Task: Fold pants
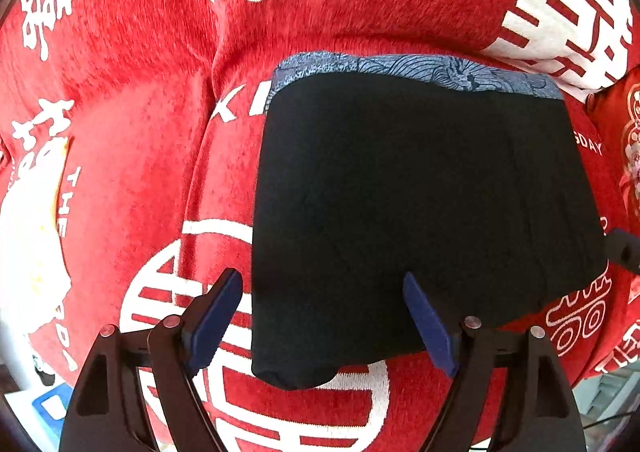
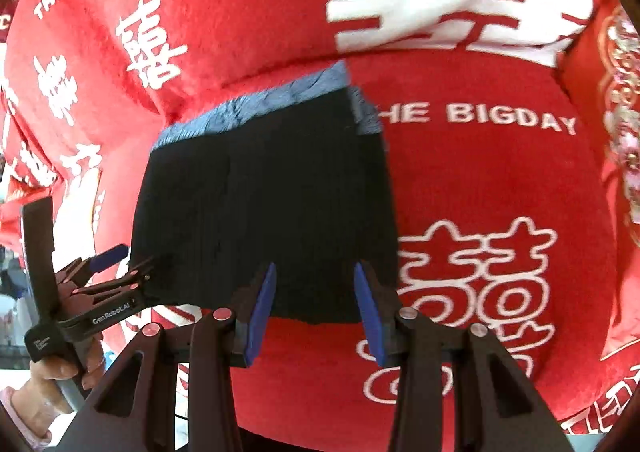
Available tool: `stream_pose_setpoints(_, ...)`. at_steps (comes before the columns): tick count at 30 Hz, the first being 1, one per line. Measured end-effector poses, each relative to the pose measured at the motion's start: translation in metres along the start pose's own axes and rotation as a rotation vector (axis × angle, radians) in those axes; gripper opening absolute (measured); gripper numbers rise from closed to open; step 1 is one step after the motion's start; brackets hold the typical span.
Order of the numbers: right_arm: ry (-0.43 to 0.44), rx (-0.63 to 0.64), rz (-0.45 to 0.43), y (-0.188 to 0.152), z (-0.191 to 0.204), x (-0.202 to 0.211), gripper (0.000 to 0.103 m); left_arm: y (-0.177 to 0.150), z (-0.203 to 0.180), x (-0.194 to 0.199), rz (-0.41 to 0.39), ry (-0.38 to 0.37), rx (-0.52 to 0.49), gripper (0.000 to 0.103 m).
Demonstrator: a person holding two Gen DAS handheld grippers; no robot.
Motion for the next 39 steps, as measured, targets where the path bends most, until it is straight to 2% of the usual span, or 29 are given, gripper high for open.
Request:
stream_pose_setpoints(4, -0.038, 0.004, 0.037, -0.006, 0.001, -0.018, 0.044, -0.001, 0.001, -0.003, 0.006, -0.008, 0.006, 0.084)
stream_pose_setpoints(6, -0.045, -0.001, 0.042, -0.008, -0.001, -0.021, 0.047, -0.002, 0.003, -0.003, 0.008, -0.003, 0.012, 0.096)
stream_pose_setpoints(9, -0.048, 0.003, 0.047, -0.007, -0.001, -0.024, 0.052, -0.002, 0.006, -0.007, 0.017, -0.017, 0.026, 0.096)
stream_pose_setpoints(23, -0.071, 0.039, 0.054, -0.006, 0.001, -0.032, 0.059, 0.003, 0.005, -0.007, 0.024, -0.018, 0.018, 0.096)
stream_pose_setpoints(29, -0.064, 0.047, 0.055, -0.006, -0.001, -0.033, 0.061, 0.037, 0.020, 0.004, -0.041, 0.016, 0.045, 0.096)
stream_pose_setpoints(31, -0.061, 0.048, 0.055, -0.006, -0.002, -0.034, 0.061, 0.058, 0.028, 0.002, -0.054, 0.030, 0.069, 0.096)
stream_pose_setpoints(34, -0.059, 0.050, 0.054, -0.006, -0.002, -0.034, 0.063, 0.092, 0.036, -0.004, -0.080, 0.014, 0.116, 0.096)
stream_pose_setpoints(39, -0.055, 0.048, 0.053, -0.006, -0.003, -0.035, 0.064, 0.111, 0.042, -0.035, -0.044, 0.028, 0.163, 0.096)
Point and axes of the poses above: each gripper's, at about its wrist camera, not at the fingertips, and x roughly against the way its jaws point, z to its left, y to its top, the point moved 7 cm from there along -x, roughly the way its jaws point, and after that the axes turned 3 degrees about y, right-handed, at the moved point
